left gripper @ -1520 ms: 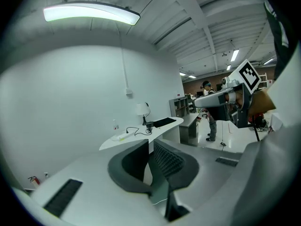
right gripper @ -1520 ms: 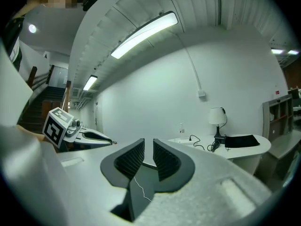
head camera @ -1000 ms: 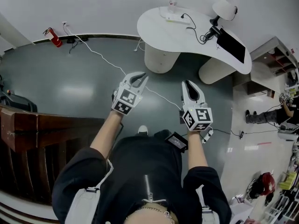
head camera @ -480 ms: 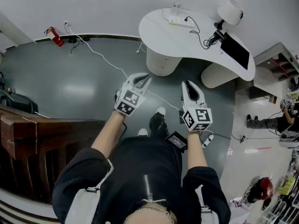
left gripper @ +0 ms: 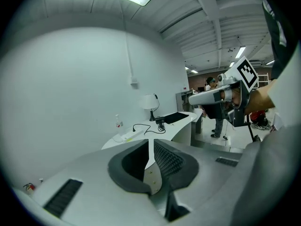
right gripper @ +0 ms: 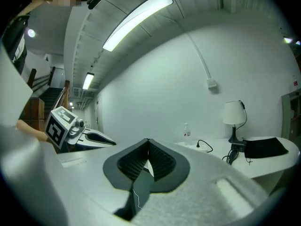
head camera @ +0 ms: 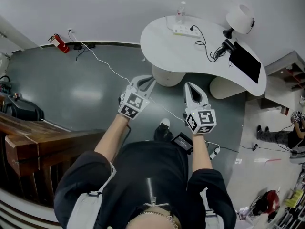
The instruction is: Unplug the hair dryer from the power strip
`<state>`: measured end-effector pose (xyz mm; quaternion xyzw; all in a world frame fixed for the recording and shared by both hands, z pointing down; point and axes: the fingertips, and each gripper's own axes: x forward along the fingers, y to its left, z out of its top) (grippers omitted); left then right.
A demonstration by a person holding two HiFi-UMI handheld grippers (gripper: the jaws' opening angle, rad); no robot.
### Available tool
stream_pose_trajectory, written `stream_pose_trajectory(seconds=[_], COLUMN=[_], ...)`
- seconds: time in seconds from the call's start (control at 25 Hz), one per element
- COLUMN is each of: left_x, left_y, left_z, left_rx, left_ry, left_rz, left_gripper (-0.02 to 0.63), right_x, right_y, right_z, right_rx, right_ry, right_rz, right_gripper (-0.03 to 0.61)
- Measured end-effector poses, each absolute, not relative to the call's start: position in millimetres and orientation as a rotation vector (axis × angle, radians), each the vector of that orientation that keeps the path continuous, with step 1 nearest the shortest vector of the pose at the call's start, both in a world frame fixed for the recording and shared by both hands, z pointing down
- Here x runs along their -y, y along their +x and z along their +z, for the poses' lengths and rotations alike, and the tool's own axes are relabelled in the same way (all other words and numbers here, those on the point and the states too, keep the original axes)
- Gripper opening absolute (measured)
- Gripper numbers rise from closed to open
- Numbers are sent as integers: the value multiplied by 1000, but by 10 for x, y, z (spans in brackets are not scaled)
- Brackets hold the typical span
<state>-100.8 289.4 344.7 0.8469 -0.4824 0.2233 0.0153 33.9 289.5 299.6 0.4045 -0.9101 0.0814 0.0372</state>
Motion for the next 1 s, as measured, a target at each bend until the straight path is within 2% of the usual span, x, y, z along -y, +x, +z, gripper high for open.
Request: stream_pose_trajectory(seconds=[0.4,1.0], left_x=[-2129,-1217], left_y=[-862,-1003], left_z=[3487,3652], left_rx=[1545,1521], left_ry=[2572,2554], left_rz=[738,701], left_gripper=[38,38], right_x=[-1982,-1084], right_y=[514,415], right_z=[2989,3116], right_rx=[2782,2747], right_ry=[1173,1214], right_rz=[213,286], right_gripper=[5,5])
